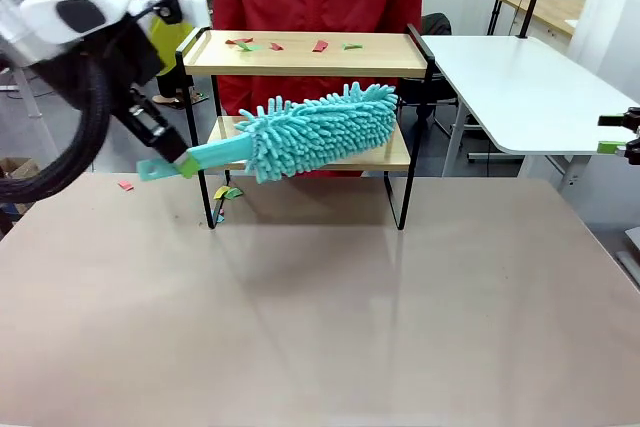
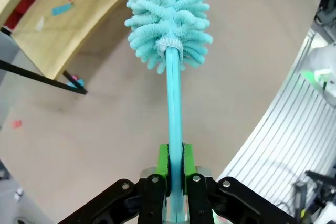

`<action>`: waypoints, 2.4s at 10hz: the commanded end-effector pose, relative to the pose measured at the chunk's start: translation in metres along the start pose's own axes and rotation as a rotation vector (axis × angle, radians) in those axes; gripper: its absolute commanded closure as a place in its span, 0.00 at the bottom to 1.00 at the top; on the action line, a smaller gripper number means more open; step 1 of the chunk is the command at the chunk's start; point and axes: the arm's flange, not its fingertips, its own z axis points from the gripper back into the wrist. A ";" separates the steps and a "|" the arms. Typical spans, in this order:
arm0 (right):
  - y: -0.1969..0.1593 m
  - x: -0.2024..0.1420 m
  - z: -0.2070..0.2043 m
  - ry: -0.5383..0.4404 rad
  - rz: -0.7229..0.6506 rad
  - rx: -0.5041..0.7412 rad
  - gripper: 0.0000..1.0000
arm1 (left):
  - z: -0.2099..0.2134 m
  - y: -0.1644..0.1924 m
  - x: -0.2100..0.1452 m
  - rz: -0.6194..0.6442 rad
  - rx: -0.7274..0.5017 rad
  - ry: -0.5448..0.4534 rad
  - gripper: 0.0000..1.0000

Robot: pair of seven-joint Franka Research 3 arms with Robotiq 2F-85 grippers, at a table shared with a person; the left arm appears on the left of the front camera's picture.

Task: Clean the shelf.
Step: Clean the specific section of the Shelf indicated by the human with the Duster.

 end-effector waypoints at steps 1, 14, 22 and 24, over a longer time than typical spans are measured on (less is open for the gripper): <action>0.001 0.003 -0.002 0.001 0.004 0.002 0.00 | -0.011 -0.008 0.033 0.080 -0.031 0.029 0.87; 0.001 0.003 -0.002 0.001 0.004 0.002 0.00 | -0.097 -0.073 0.226 0.560 0.265 0.057 0.87; 0.001 0.003 -0.002 0.001 0.004 0.002 0.00 | -0.175 -0.093 0.255 0.687 0.326 0.083 0.87; 0.001 0.003 -0.002 0.001 0.004 0.002 0.00 | -0.182 -0.093 0.248 0.697 0.307 0.108 0.87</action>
